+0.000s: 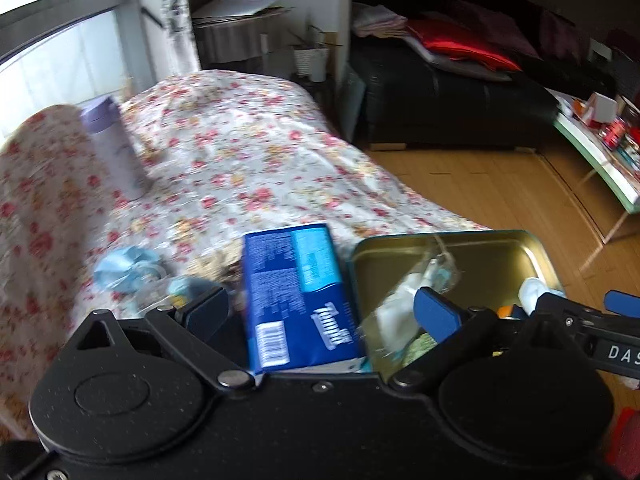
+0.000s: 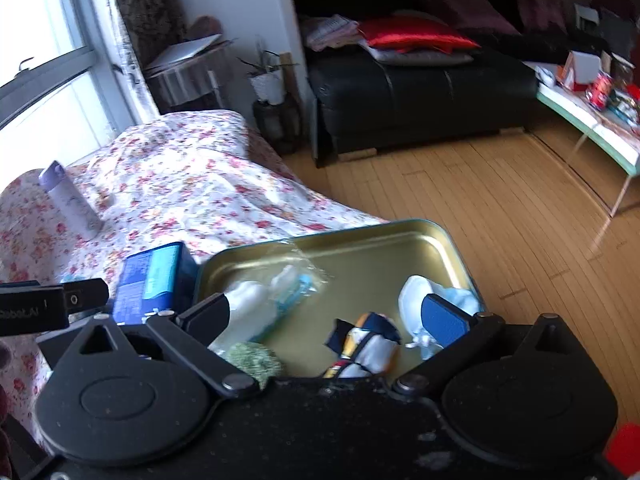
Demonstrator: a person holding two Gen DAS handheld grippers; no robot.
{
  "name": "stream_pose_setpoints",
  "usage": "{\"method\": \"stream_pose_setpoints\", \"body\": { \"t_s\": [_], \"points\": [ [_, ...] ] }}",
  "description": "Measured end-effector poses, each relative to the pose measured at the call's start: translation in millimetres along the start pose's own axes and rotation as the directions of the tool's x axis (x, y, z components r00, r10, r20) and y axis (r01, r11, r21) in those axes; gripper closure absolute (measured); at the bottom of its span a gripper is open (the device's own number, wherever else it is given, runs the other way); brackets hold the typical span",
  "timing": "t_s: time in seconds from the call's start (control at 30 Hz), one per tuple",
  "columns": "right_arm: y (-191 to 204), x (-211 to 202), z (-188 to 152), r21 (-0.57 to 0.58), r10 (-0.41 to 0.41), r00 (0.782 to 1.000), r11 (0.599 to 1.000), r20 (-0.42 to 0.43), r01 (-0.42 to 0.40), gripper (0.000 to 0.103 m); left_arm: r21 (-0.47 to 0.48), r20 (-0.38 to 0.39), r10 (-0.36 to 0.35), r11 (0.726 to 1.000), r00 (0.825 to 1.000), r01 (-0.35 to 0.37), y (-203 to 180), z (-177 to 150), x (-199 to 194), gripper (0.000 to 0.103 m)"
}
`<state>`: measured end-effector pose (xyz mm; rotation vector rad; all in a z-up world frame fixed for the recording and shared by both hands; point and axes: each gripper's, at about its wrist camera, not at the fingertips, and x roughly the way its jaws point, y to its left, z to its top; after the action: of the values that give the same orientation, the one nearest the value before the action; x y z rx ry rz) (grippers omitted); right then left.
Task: Organize soft objects
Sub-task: 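Lift both tools out of the tin tray and move back to the pile, then move left tool to a white tissue packet while right tool approaches the pink fleece pouch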
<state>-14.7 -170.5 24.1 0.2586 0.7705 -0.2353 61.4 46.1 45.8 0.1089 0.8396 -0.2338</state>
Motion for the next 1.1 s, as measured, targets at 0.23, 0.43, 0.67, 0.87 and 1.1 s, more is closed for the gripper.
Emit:
{"method": "stream_pose_setpoints", "body": {
  "t_s": [0.23, 0.43, 0.67, 0.87, 1.1],
  "points": [
    [30.5, -8.2, -9.8, -0.055, 0.063, 0.998, 0.997, 0.021, -0.062, 0.000, -0.073, -0.009, 0.063, 0.995, 0.998, -0.063, 32.3, -17.9, -10.9, 0.007],
    [55.0, -17.7, -21.8, -0.116, 0.064, 0.996, 0.992, 0.066, -0.056, 0.000, -0.139, -0.043, 0.128, 0.981, 0.991, -0.133, 56.3, -35.7, -16.9, 0.007],
    [85.8, -17.2, -28.2, -0.187, 0.153, 0.988, 0.971, -0.008, -0.152, 0.000, -0.182, -0.047, 0.144, 0.972, 0.988, -0.151, 80.8, -50.2, -28.2, 0.007],
    [112.7, -19.2, -30.7, -0.239, 0.196, 0.979, 0.950, -0.047, -0.202, 0.001, -0.231, -0.003, 0.185, 0.956, 0.983, -0.181, 104.0, -51.6, -39.4, 0.007],
    [126.6, -11.5, -31.5, -0.234, 0.219, 0.972, 0.944, -0.085, -0.233, 0.001, -0.263, 0.001, 0.248, 0.935, 0.969, -0.239, 133.2, -52.0, -37.6, 0.006]
  ]
}}
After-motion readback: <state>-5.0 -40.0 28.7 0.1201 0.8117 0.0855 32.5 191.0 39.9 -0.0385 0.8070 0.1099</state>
